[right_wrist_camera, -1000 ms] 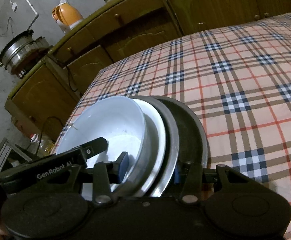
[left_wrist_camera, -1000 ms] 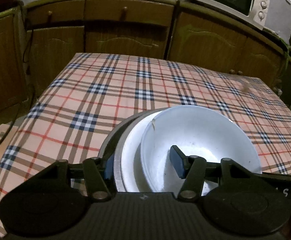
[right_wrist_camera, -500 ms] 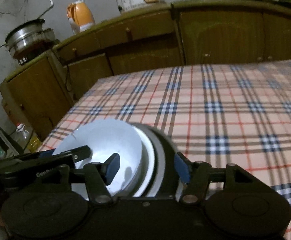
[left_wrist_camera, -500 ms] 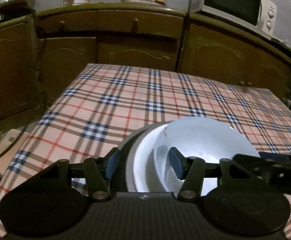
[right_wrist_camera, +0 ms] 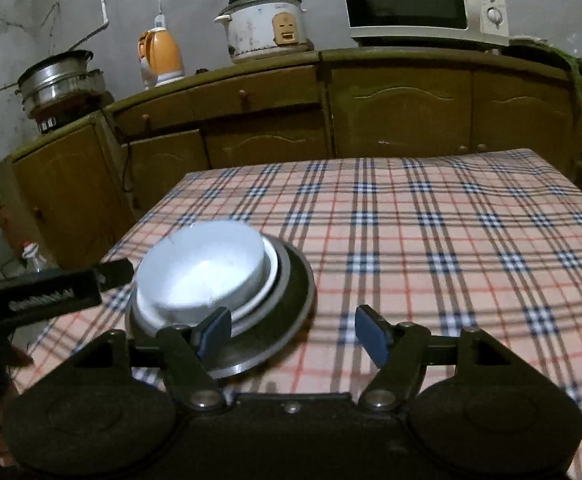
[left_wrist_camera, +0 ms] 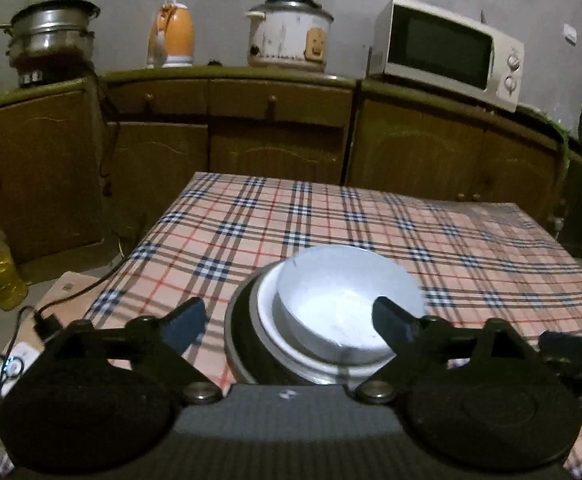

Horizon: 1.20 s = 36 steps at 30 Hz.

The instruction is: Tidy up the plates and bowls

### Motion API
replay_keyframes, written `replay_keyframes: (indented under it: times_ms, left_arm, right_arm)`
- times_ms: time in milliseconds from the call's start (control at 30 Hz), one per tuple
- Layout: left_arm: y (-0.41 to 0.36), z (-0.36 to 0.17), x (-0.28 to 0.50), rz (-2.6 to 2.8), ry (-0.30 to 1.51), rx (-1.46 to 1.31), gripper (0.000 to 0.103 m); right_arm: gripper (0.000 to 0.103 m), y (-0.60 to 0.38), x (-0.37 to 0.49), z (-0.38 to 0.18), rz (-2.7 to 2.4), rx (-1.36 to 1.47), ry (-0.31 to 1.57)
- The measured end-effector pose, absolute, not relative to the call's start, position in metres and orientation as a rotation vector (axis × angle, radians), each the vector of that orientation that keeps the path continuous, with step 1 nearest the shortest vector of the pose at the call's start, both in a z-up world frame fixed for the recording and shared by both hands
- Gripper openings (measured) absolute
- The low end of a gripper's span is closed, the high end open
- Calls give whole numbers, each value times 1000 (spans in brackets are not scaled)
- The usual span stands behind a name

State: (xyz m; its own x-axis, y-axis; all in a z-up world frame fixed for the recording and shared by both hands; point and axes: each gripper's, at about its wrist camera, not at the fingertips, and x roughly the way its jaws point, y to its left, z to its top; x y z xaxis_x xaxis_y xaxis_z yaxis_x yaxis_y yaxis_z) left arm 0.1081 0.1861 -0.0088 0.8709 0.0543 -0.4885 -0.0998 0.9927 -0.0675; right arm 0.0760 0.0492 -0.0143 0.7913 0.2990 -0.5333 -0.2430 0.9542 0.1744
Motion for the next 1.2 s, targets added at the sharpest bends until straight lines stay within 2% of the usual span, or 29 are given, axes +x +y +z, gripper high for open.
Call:
replay_keyframes:
  times_ms: [100, 167, 600, 1200]
  left_arm:
    - [176, -4, 86, 75, 496, -112, 96]
    - [169, -1, 77, 90, 500, -104, 103]
    - [138, 12, 36, 140, 453, -30, 103]
    - [126, 11, 32, 158, 451, -17, 103]
  right_arm:
    - [82, 46, 53, -13, 293, 91, 593]
    - [82, 46, 41, -12, 304, 92, 603]
    - [82, 31, -4, 3, 319, 143, 589]
    - [82, 25, -5, 1, 319, 166, 609]
